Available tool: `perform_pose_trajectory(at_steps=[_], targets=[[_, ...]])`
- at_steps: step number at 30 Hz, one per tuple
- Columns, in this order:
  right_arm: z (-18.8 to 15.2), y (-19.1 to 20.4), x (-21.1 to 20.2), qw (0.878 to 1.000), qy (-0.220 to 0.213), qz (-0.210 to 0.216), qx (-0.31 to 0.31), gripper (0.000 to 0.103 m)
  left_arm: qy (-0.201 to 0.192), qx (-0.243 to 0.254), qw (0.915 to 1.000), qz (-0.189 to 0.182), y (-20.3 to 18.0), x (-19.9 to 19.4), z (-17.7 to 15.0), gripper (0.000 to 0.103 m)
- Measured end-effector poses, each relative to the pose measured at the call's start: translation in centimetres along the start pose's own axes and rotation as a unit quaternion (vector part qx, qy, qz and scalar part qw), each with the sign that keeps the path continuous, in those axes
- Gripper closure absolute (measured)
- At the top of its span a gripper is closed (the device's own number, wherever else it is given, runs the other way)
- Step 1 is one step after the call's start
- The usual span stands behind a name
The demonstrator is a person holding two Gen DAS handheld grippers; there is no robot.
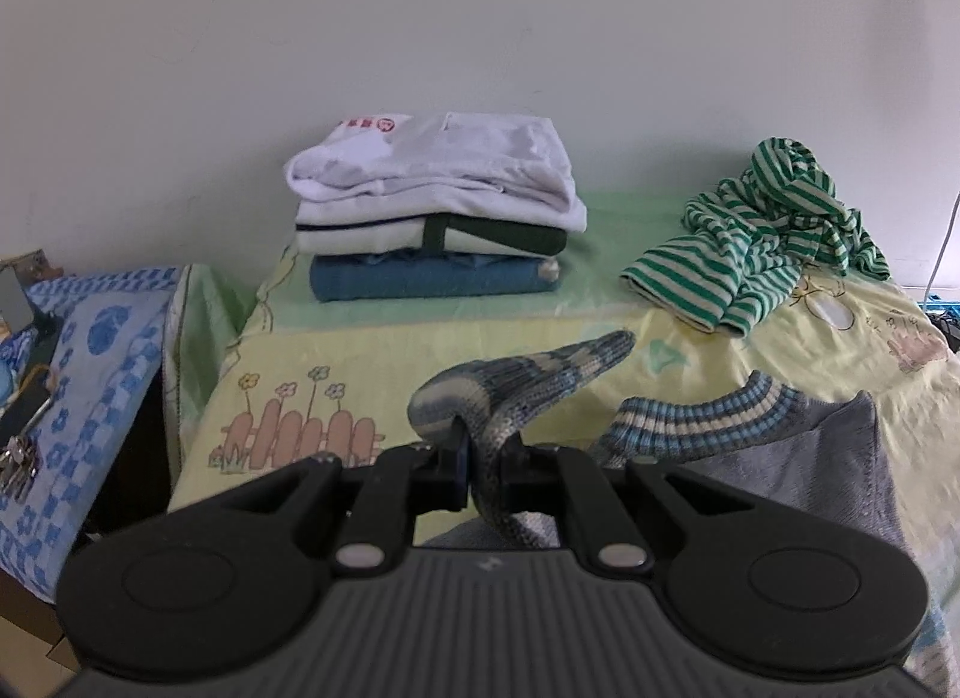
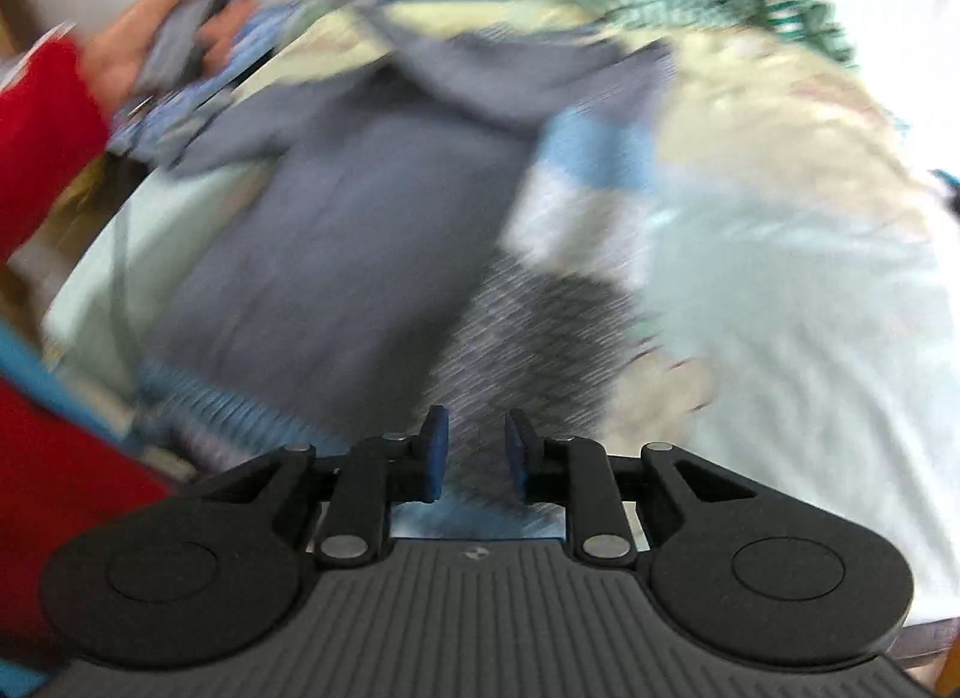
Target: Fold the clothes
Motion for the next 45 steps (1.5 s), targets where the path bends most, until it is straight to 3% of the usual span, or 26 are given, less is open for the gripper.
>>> perform_pose_trajectory(at_steps=[8, 12, 14, 16, 21, 27, 33, 39, 45], targets=[[2.8, -1.3, 3.4, 0.997, -0.038, -0.061, -0.006, 0.082, -0.007, -0.025, 0.9995, 0.018, 1.1, -1.3, -2.3, 0.098], [3.6, -2.1, 5.2, 0.998, -0.022, -0.054, 0.012, 0.082, -0.003, -0.025, 0.9993, 0.028, 1.4, -1.4, -3.4, 0.098], [4.1, -2.0, 5.2, 0.998, -0.010, -0.054, -0.013, 0.082, 0.003, -0.029, 0.9991, 0.031, 1.7, -1.3, -4.1, 0.098], [5.2, -2.5, 4.8, 0.998, -0.027, -0.056, -0.023, 0.082, 0.007, -0.035, 0.9988, 0.032, 2.1, -1.4, -4.7, 0.098], [10.5, -6.1, 5.9, 0.993, -0.077, -0.089, -0.022, 0.080, 0.008, -0.044, 0.9981, 0.043, 2.4, -1.9, -5.4, 0.098], [16.7, -11.6, 10.5, 0.990, -0.100, -0.098, 0.023, 0.080, -0.004, -0.054, 0.9963, 0.067, 2.0, -3.2, -5.2, 0.098], [19.9, -13.9, 14.4, 0.993, -0.096, -0.064, 0.031, 0.081, -0.032, -0.056, 0.9927, 0.102, 1.3, -5.1, -4.9, 0.098], [20.8, -13.8, 15.1, 0.993, -0.115, -0.011, 0.021, 0.081, -0.065, -0.061, 0.9869, 0.134, 0.8, -8.2, -5.6, 0.098], [20.9, -13.6, 14.9, 0.992, -0.128, 0.011, -0.007, 0.081, -0.042, -0.058, 0.9851, 0.157, 0.5, -7.6, -7.3, 0.098]])
Point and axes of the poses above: each gripper's, at about its wrist camera, not at the fingertips, and x roughly the way its jaws point, y to its left, z to its top, the point moved 6 cm from there along x, roughly the way its jaws point, and after that the axes turned 7 degrees about -x, right-handed, at the moved point
